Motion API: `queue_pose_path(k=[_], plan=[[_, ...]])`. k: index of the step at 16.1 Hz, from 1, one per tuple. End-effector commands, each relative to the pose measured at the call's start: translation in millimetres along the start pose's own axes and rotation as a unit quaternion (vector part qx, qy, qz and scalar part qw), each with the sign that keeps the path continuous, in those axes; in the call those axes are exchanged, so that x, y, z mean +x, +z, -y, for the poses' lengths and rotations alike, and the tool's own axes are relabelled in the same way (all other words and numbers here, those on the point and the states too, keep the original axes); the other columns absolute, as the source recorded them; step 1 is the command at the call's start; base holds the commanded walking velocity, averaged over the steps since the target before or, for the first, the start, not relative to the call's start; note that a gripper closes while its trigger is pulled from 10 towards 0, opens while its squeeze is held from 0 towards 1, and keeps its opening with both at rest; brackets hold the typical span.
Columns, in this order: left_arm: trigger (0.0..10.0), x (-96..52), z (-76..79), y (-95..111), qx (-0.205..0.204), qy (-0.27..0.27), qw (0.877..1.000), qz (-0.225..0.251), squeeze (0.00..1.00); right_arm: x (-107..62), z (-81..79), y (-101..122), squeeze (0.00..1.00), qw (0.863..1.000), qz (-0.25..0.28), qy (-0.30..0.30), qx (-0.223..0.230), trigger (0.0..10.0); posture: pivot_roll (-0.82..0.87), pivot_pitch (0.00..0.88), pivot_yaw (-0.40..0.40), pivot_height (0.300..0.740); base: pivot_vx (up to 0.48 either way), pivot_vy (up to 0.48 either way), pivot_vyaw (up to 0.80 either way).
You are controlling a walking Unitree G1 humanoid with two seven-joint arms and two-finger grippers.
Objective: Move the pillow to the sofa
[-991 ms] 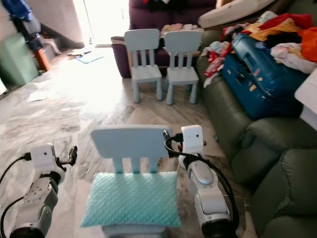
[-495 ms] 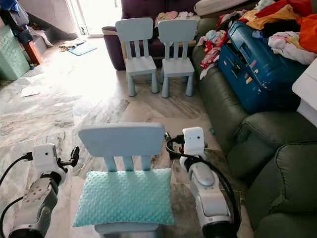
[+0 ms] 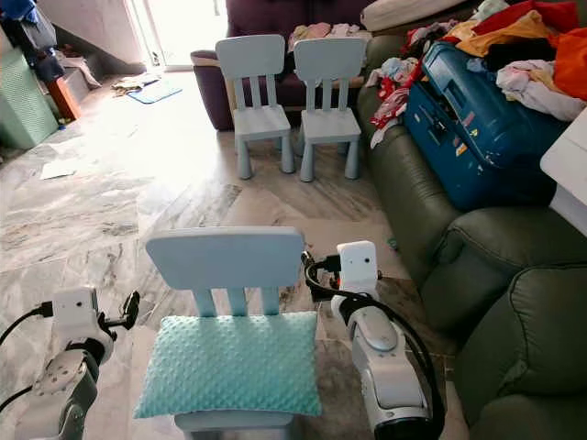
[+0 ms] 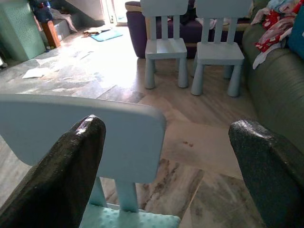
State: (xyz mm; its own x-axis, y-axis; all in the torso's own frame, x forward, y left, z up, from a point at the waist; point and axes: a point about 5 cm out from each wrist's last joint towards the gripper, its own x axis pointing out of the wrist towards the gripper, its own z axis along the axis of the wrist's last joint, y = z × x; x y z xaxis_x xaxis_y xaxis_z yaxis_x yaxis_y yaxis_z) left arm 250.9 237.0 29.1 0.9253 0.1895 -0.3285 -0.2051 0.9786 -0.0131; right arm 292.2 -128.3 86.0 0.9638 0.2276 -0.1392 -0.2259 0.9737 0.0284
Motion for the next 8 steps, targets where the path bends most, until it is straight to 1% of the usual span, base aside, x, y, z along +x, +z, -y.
queue_pose_path(k=[1, 5, 8], plan=[[10.0, -1.5, -3.2, 4.3, 0.008, 0.003, 1.000, 0.006, 0.00, -1.2, -2.4, 2.2, 0.00, 1.000, 0.002, 0.008, 0.002, 10.0, -0.13, 0.029, 0.024, 0.740, 0.000, 0.000, 0.00], [10.0, -9.2, -6.2, -1.6, 0.013, 0.001, 1.000, -0.003, 0.00, -7.1, -3.9, -0.9, 0.00, 1.000, -0.005, 0.014, 0.005, 10.0, -0.13, 0.055, 0.019, 0.740, 0.000, 0.000, 0.00], [10.0, -22.5, -10.3, -8.9, 0.018, 0.003, 1.000, -0.015, 0.00, -18.2, -7.1, -7.9, 0.00, 0.999, -0.020, 0.023, 0.013, 10.0, -0.12, 0.098, 0.012, 0.740, 0.000, 0.000, 0.00]])
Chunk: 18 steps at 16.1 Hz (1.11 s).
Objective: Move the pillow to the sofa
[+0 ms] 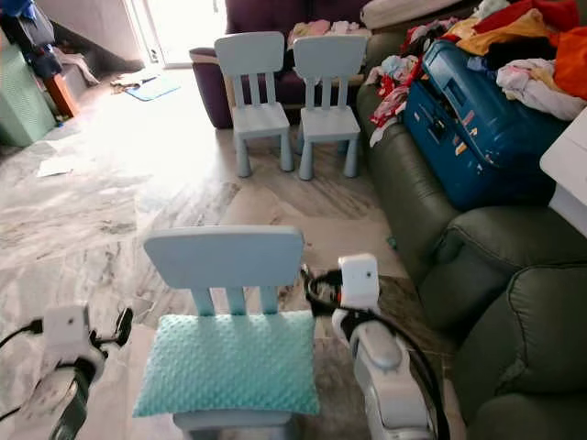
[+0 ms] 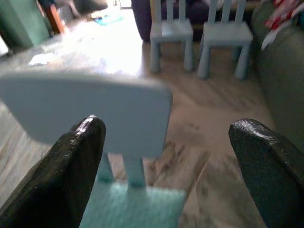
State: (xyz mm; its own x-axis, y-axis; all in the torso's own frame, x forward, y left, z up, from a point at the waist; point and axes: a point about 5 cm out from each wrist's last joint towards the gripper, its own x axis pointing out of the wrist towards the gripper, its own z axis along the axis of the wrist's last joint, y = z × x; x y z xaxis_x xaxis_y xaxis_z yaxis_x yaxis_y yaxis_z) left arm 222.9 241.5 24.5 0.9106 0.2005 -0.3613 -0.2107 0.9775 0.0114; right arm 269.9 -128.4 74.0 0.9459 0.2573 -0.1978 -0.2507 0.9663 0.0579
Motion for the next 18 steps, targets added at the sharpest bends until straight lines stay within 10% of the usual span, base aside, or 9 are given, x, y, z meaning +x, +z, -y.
queue_pose_path(k=[1, 18], plan=[[10.0, -5.4, -2.7, -0.8, 0.012, -0.003, 1.000, -0.005, 0.00, -3.3, -4.2, 3.1, 0.00, 1.000, 0.002, 0.016, -0.001, 10.0, -0.11, 0.110, 0.008, 0.740, 0.000, 0.000, 0.00], [10.0, -29.4, -13.8, -10.0, 0.030, 0.002, 0.999, -0.037, 0.00, -23.3, -12.0, -5.0, 0.00, 0.999, -0.025, 0.033, 0.010, 10.0, -0.11, 0.182, 0.015, 0.740, 0.000, 0.000, 0.05]])
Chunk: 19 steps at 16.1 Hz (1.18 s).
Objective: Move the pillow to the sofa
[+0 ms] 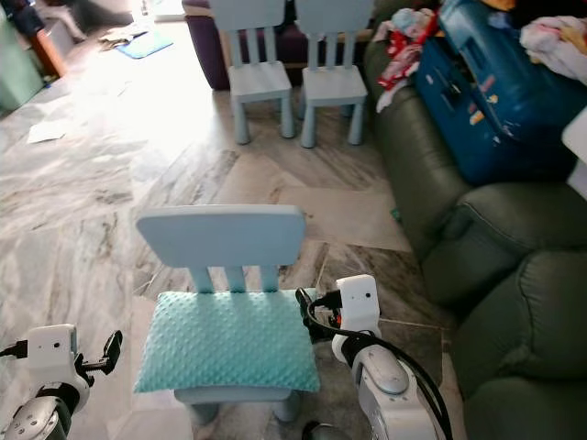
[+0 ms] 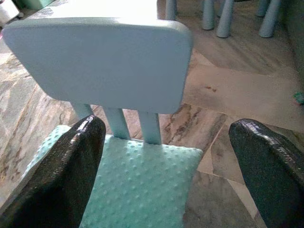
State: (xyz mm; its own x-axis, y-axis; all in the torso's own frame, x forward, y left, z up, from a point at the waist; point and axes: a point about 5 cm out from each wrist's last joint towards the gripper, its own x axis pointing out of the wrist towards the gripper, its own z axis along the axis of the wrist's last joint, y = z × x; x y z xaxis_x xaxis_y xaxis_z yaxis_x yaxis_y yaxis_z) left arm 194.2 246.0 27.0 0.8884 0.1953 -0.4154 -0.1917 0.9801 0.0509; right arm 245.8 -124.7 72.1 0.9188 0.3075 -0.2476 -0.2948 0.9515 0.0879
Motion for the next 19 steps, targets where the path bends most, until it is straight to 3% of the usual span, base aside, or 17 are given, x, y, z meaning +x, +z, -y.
queue_pose_path(k=[1, 12, 19], plan=[[10.0, -3.6, -2.1, -2.9, 0.007, 0.003, 1.000, -0.009, 0.00, -2.2, -2.8, 2.3, 0.00, 1.000, 0.002, 0.008, 0.001, 10.0, -0.11, 0.183, 0.014, 0.740, 0.000, 0.000, 0.42], [10.0, -3.4, -0.2, -3.6, 0.007, 0.004, 1.000, -0.013, 0.00, -3.1, -2.7, 3.7, 0.00, 1.000, 0.000, 0.011, 0.002, 10.0, -0.12, 0.191, 0.009, 0.728, 0.000, 0.000, 0.40], [10.0, -1.8, 0.7, -3.3, 0.007, 0.003, 1.000, -0.013, 0.00, -1.9, -3.2, 3.7, 0.00, 1.000, 0.000, 0.013, 0.003, 10.0, -0.12, 0.186, 0.010, 0.657, 0.000, 0.000, 0.11]])
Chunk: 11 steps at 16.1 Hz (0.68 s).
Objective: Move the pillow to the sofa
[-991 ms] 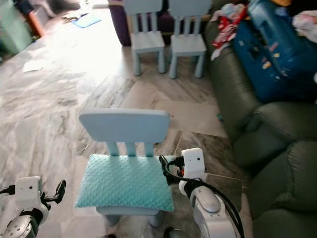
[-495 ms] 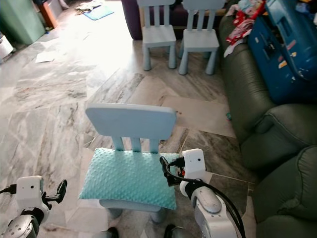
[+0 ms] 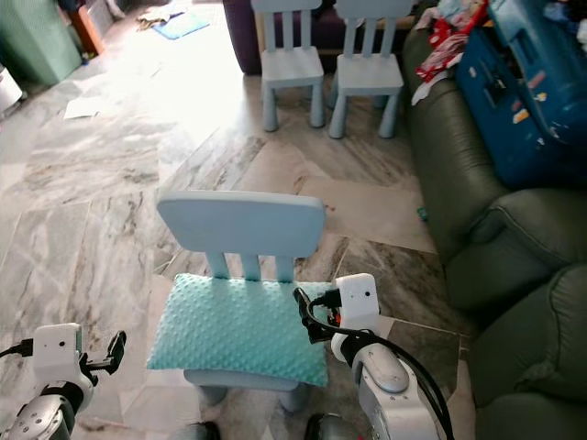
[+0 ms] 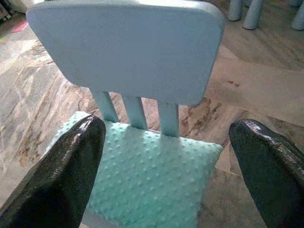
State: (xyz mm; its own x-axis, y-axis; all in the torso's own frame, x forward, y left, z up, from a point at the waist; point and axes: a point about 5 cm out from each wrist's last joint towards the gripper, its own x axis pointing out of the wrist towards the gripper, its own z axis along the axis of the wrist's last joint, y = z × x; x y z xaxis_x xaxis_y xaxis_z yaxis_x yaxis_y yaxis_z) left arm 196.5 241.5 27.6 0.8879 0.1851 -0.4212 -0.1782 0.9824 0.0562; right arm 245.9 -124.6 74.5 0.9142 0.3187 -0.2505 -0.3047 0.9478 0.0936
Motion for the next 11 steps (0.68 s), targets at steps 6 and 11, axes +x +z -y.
queue_pose_path(k=[6, 11], plan=[[10.0, -1.6, -3.9, -4.5, 0.002, 0.008, 1.000, -0.009, 0.00, -0.4, -3.0, 1.6, 0.00, 1.000, 0.002, 0.008, 0.001, 10.0, -0.12, 0.184, 0.010, 0.590, 0.000, 0.000, 0.00], [10.0, -0.7, -3.6, -3.9, 0.004, 0.009, 1.000, -0.008, 0.00, 0.9, -3.2, 1.8, 0.00, 1.000, 0.003, 0.009, 0.001, 10.0, -0.11, 0.182, 0.010, 0.538, 0.000, 0.000, 0.16]])
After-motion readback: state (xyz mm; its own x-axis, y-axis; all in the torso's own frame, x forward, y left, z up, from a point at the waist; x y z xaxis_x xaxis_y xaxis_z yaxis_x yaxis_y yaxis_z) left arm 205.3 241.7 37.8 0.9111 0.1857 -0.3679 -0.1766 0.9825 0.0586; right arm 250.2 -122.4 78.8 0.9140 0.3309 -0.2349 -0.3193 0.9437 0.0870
